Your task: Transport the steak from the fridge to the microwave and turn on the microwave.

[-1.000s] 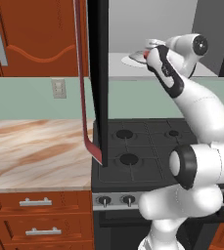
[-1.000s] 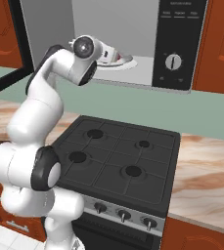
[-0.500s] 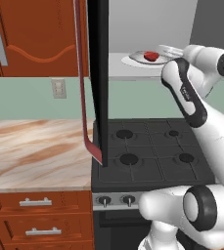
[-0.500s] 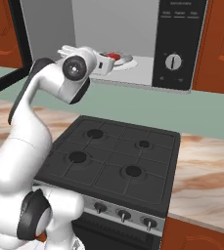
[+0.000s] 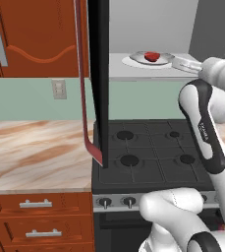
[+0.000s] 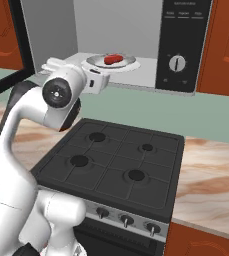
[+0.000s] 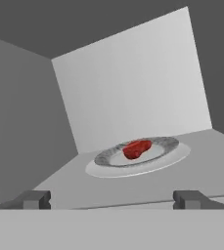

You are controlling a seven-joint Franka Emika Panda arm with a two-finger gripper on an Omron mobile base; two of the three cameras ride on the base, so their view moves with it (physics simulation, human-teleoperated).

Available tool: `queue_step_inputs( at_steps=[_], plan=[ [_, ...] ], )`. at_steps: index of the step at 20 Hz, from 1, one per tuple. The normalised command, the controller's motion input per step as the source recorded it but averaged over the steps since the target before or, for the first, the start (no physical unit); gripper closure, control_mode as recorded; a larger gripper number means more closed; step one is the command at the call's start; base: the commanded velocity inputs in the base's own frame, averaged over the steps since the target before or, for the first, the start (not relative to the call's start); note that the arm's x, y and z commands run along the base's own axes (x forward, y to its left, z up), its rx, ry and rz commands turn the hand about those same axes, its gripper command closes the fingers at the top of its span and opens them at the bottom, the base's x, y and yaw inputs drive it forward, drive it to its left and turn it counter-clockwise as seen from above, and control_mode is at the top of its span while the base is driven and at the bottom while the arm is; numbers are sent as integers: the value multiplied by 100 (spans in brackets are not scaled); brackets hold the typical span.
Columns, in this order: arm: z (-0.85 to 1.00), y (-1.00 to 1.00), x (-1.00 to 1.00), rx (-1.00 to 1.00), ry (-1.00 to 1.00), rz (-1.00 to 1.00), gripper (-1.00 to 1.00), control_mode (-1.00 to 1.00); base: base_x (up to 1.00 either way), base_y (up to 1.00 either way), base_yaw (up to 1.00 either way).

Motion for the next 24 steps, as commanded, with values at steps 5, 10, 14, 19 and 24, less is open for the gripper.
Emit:
queue_step_inputs(
  at_steps=[5,10,14,19,24],
  plan=[
    [-1,0,-81,-3,5,0,-100,-100,0,0,0],
    [-11,0,-60,-7,12,0,-100,-100,0,0,0],
    [-29,0,-42,-14,14,0,-100,-100,0,0,0],
    [-48,1,-30,-21,21,0,-100,-100,0,0,0],
    [-63,16,-7,-27,28,0,-100,-100,0,0,0]
  ],
)
